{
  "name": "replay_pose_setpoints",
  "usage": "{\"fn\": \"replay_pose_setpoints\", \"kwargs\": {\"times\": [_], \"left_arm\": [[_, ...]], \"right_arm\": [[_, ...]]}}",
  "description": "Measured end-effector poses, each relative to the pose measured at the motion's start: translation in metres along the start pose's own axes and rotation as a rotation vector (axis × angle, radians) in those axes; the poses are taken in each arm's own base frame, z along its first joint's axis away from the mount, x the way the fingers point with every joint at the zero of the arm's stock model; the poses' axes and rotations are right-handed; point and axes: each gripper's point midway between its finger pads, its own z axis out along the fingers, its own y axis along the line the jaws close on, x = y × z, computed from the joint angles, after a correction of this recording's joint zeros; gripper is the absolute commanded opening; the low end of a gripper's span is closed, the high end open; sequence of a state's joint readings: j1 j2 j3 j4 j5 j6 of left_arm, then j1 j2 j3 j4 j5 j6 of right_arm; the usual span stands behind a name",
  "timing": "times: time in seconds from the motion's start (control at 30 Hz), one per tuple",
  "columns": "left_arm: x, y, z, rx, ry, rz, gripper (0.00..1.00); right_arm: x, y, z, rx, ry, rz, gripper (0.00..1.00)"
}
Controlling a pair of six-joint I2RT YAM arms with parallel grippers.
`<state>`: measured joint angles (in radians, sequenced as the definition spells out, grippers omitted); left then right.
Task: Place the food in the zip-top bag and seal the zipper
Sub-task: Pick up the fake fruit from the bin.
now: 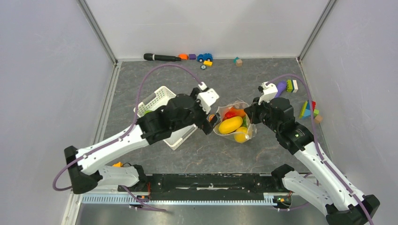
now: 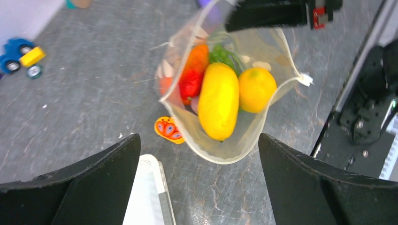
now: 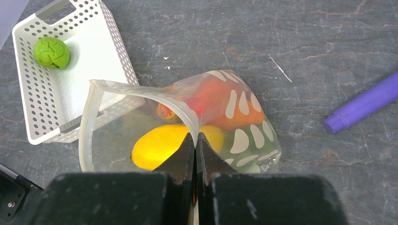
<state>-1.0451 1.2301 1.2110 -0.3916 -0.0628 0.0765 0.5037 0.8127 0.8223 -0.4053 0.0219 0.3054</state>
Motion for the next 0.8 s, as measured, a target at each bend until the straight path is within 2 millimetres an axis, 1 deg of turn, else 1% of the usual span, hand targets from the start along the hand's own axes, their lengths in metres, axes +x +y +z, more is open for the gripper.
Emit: {"fn": "replay_pose_setpoints", "kwargs": {"times": [0.07,0.17,0.23,0.3,0.37,0.47,0.5,0.63,0.8], "left_arm": [[-0.006,0.013,-0.015,-0.08,-0.036,-0.057,1.0],[-0.007,0.041,-0.033,-0.24,-0.06,-0.169,1.0],[-0.001,0.062,-0.041,-0.34,-0.057,-0.251,1.0],[0.011,0.088,-0.049,-0.447,-0.039,-0.344,1.0],[0.029,0.12,-0.058,-0.572,-0.014,-0.446,1.0],[0.066,0.165,-0.076,-0.782,0.039,-0.592,1.0],[0.078,0.177,-0.081,-0.846,0.06,-0.628,1.0],[0.126,0.207,-0.091,-1.033,0.164,-0.717,1.0],[0.183,0.231,-0.093,-1.171,0.309,-0.775,1.0]], "right_arm": [[0.0,-0.001,0.0,0.003,-0.001,0.0,0.0],[0.0,-0.001,0.0,0.009,-0.002,0.0,0.0],[-0.001,-0.002,0.0,0.013,-0.003,0.0,0.0],[-0.001,-0.002,0.0,0.013,-0.003,0.0,0.0],[-0.001,-0.003,0.0,0.015,-0.003,0.0,0.0],[0.0,-0.003,0.001,0.018,-0.003,0.0,0.0],[0.0,-0.004,0.001,0.02,-0.002,0.0,0.0],[0.0,-0.005,0.001,0.028,-0.002,0.0,0.0],[-0.001,-0.006,0.001,0.036,-0.005,0.0,0.0]]}}
